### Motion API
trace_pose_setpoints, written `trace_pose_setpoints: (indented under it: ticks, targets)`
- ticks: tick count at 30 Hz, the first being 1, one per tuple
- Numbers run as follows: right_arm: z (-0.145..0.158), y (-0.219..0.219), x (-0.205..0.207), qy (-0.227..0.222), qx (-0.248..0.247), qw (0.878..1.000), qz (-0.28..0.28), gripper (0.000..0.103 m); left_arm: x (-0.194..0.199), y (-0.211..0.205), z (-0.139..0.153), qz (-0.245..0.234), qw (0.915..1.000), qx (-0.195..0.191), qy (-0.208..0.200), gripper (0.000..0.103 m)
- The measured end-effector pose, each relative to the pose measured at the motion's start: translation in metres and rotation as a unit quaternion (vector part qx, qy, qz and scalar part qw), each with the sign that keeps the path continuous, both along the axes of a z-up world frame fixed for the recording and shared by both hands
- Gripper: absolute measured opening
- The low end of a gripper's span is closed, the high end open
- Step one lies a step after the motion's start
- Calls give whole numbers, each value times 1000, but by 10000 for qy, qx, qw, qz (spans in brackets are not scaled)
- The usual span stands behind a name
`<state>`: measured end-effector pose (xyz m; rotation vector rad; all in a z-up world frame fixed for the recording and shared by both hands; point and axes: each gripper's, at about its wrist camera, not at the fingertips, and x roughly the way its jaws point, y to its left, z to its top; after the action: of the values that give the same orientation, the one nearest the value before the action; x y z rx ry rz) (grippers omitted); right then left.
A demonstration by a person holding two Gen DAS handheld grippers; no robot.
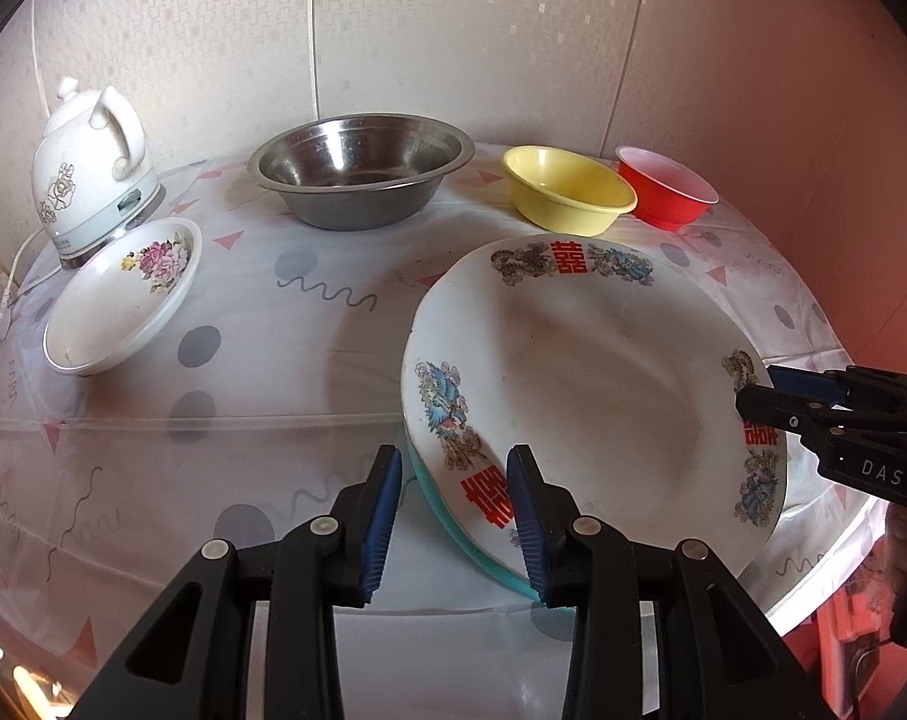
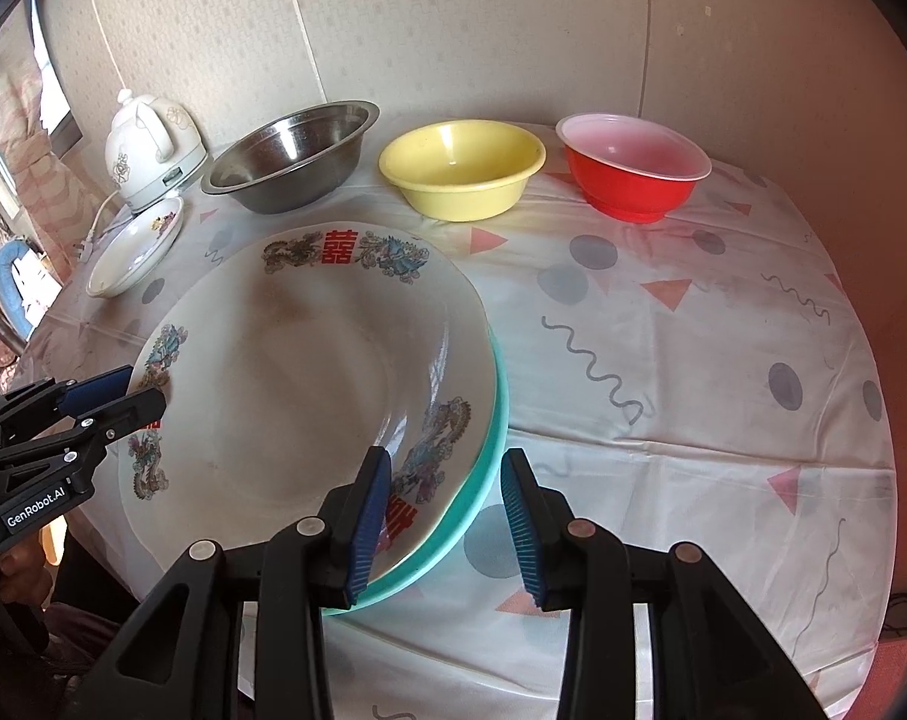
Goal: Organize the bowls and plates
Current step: 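Lower the large plate onto the teal plate and open the right tool, then move the right tool to the white rose plate and grasp its rim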
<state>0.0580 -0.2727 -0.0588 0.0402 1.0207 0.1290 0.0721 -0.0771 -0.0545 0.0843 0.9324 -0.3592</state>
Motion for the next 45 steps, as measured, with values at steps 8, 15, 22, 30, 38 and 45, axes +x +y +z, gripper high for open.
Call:
trace_pose_setpoints:
  ticks: [8, 15, 22, 30, 38, 45]
  targets:
    - [3, -1, -2, 53, -138, 9998, -157, 38, -1, 17, 2, 306, 9993, -226, 47, 47]
    - [18, 2, 3, -189, -117, 9992, -321, 38, 2, 32, 4, 562, 9977, -380, 78, 51]
    - [27, 41, 29, -309, 390, 9985, 234, 38, 10, 60, 1, 1036, 9936, -412, 177, 52]
    - [20, 114, 62, -29, 1062, 9883, 1096, 38, 20, 106, 3, 1622, 9860, -372, 108, 52]
    - [9, 170, 92, 278, 1460, 9791, 1387, 38, 40, 163, 2, 2269, 9732, -321, 184, 52]
    - [2, 212, 119, 393, 1487, 9771, 1473, 38, 60, 213, 9, 2749, 9603, -464, 77, 52]
